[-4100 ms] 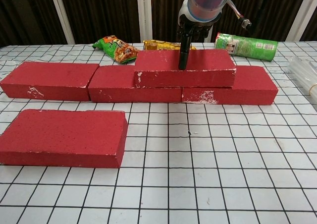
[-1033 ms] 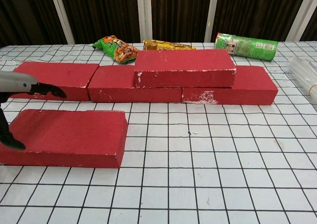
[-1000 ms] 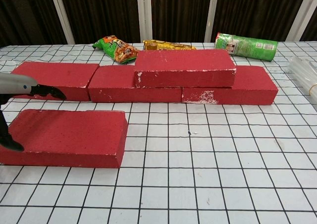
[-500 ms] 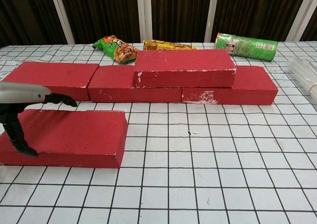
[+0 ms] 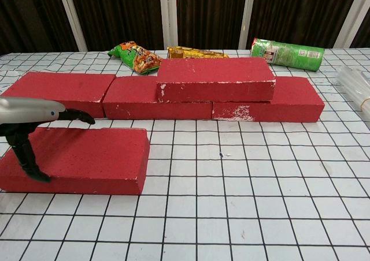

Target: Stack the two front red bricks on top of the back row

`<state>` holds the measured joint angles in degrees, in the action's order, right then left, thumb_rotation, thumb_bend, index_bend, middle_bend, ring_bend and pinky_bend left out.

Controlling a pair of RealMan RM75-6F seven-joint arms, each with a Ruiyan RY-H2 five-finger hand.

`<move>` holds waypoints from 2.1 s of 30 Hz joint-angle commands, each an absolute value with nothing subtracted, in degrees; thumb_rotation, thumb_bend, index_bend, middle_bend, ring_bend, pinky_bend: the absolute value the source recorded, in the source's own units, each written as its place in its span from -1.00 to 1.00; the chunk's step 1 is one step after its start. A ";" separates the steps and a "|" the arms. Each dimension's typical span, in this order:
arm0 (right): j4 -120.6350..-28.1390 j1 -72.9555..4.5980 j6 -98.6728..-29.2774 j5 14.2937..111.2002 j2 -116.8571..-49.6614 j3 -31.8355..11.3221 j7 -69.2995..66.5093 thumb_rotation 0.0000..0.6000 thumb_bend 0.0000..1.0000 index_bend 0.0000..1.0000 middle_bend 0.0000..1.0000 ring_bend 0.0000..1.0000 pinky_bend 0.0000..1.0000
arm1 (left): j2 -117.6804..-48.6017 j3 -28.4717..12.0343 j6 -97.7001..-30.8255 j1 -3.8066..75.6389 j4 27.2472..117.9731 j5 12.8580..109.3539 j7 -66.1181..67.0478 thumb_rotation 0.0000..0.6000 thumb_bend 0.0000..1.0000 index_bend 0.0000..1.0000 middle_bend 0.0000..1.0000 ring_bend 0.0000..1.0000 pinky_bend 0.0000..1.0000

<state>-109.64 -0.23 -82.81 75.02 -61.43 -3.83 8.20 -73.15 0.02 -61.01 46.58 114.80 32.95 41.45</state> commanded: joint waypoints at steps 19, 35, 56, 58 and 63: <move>-110.09 -0.32 -82.29 73.15 -60.94 -4.19 7.14 1.00 -0.73 -0.86 -1.00 -1.00 -1.00 | -74.12 1.40 -61.16 48.08 113.60 32.49 41.44 1.00 -1.00 -0.61 -0.76 -1.00 -1.00; -110.01 0.04 -82.88 72.84 -60.34 -4.35 6.19 1.00 -0.73 -0.86 -1.00 -1.00 -1.00 | -72.87 0.59 -62.92 48.39 114.77 33.37 40.47 1.00 -0.95 -0.50 -0.66 -1.00 -1.00; -109.02 -0.37 -84.06 67.70 -62.12 -6.59 9.64 1.00 -0.73 -0.86 -1.00 -1.00 -1.00 | -54.69 -3.91 -47.83 59.66 114.34 21.06 40.55 1.00 -0.92 -0.48 -0.65 -1.00 -1.00; -108.88 -0.44 -84.40 66.64 -62.48 -7.05 10.39 1.00 -0.73 -0.86 -1.00 -1.00 -1.00 | -53.52 -4.45 -45.51 60.28 112.95 21.93 39.39 1.00 -0.91 -0.48 -0.65 -1.00 -1.00; -108.60 -0.67 -85.03 64.35 -63.39 -8.00 12.15 1.00 -0.73 -0.86 -1.00 -1.00 -1.00 | -53.08 -5.33 -39.45 60.30 107.98 27.02 35.04 1.00 -0.91 -0.47 -0.65 -1.00 -1.00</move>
